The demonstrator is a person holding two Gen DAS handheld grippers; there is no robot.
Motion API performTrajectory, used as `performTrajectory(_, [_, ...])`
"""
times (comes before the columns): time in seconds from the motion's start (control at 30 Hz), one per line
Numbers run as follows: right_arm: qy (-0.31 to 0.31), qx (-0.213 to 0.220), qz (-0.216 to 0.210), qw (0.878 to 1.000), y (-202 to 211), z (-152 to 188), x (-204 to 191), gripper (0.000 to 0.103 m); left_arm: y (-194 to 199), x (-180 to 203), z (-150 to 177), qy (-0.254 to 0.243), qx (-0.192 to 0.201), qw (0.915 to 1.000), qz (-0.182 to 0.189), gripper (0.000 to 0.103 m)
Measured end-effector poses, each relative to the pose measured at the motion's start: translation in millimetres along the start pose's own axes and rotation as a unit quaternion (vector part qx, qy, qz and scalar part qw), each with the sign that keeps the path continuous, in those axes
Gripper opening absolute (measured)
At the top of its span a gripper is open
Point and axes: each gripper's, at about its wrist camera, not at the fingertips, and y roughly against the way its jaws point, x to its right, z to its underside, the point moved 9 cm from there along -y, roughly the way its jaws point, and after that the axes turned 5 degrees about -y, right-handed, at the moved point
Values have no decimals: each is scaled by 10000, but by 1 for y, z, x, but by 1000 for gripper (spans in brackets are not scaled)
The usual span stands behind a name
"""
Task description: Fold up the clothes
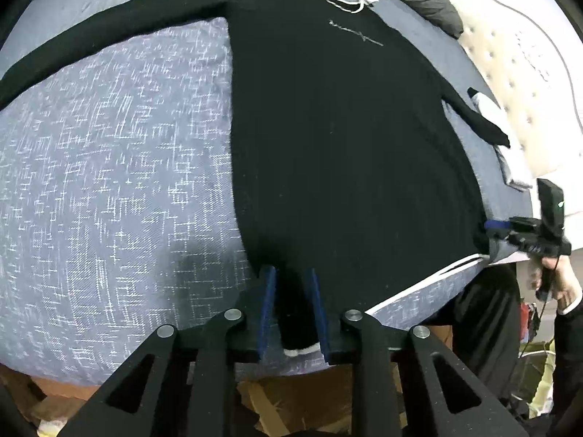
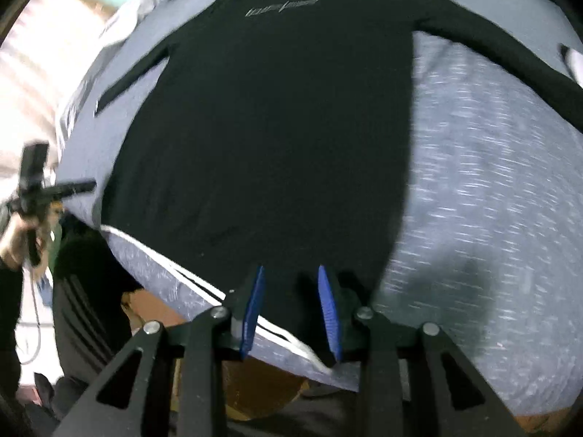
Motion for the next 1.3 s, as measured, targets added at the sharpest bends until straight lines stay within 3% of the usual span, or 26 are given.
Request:
performTrajectory(0.27, [685,-388,201,9967,-39,16,-42,31,-1,3,-3,-57,10,9999,99,22])
performTrajectory(0.47, [812,-669,428,9935,-55,22,-41,31,2,8,-2,-74,43,9999,150,23])
performTrajectory(0.53, [823,-671,472,9932,-59,23,-41,31,3,7,-2,-70,46,9998,152,23])
performTrajectory(0.6, [843,-677,539,9927,-62,24,-40,13,4,4,-2,-58,55,9998,157,23])
performTrajectory(0.67, [809,-674,505,9932,-61,26,-39,4,5,1,-3,-43,61,9999,149,23])
performTrajectory(1.17, [544,-479,-46,9974,-33,30,-38,2,4,-7,0,26,25,9998,181,24])
performTrajectory(1.3, [643,-236,69,9976,-33,23,-42,5,5,-8,-3,87,50,9997,232,35])
